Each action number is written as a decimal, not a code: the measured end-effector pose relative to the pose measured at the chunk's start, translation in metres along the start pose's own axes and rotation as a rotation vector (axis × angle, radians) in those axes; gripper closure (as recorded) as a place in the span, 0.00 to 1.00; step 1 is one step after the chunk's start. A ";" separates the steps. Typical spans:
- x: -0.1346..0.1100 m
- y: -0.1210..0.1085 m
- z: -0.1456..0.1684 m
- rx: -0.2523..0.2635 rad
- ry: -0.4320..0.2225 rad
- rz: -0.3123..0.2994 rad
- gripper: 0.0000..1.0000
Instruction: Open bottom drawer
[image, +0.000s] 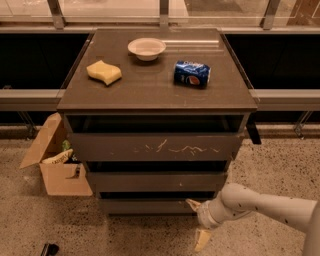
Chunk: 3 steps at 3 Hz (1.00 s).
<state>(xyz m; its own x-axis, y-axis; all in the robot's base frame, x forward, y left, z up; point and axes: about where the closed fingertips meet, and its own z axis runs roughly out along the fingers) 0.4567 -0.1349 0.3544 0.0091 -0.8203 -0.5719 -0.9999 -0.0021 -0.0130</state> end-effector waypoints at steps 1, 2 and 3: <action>0.019 -0.010 0.034 -0.025 -0.021 0.031 0.00; 0.021 -0.011 0.035 -0.027 -0.016 0.031 0.00; 0.044 -0.017 0.056 -0.056 0.060 0.025 0.00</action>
Offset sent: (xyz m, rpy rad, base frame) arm 0.0083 0.0027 -0.0309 0.0157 0.0320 -0.0057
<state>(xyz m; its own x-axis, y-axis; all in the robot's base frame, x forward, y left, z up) 0.4744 -0.1388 0.2834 -0.0148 -0.8532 -0.5214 -0.9988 -0.0117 0.0474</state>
